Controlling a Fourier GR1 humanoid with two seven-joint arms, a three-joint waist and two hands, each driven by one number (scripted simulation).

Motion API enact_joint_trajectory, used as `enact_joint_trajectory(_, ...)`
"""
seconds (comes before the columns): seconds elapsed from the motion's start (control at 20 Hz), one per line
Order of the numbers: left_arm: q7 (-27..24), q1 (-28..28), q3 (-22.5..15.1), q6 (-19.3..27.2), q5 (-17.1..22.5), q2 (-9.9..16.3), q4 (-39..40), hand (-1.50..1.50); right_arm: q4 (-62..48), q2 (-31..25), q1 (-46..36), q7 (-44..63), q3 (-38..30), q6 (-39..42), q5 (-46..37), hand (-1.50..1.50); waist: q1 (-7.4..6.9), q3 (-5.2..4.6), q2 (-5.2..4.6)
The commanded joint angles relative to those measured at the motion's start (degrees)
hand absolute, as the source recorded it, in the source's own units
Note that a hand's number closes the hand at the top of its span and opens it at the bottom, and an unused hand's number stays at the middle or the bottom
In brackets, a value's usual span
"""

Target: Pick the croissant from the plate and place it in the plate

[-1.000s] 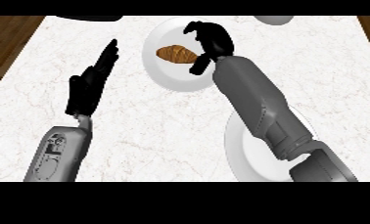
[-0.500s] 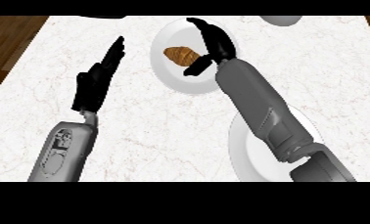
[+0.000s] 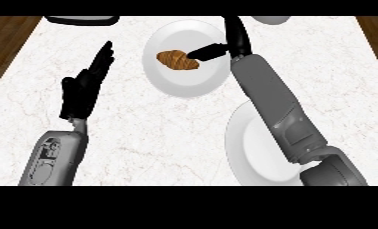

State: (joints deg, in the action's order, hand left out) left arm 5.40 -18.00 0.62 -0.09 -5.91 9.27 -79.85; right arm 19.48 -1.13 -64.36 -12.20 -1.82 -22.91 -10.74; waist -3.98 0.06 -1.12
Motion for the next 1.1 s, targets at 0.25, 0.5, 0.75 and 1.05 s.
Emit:
enact_joint_trajectory(0.25,3.09,3.95,-2.07,2.59,-2.07,-2.03,-6.08,0.00,-2.07,-10.18,6.15,-10.44,-7.53,9.01,5.88,-1.50,2.14,0.03,0.58)
enact_joint_trajectory(0.5,1.42,2.78,1.23,-0.19,-0.13,1.00,-3.61,0.00,-4.53,-14.46,6.15,-12.44,-7.52,15.64,5.11,-1.50,2.39,-0.01,0.57)
enact_joint_trajectory(0.75,-0.58,0.47,0.91,0.81,-0.79,-0.78,0.09,0.00,-8.17,-18.89,4.74,-14.28,-9.06,18.72,5.18,-1.50,1.82,0.02,0.08)
enact_joint_trajectory(1.05,1.32,3.22,-0.40,0.18,-1.44,-0.85,-3.72,0.00,-9.81,-21.33,6.38,-16.64,-9.62,21.30,4.83,-1.50,1.61,0.04,0.24)
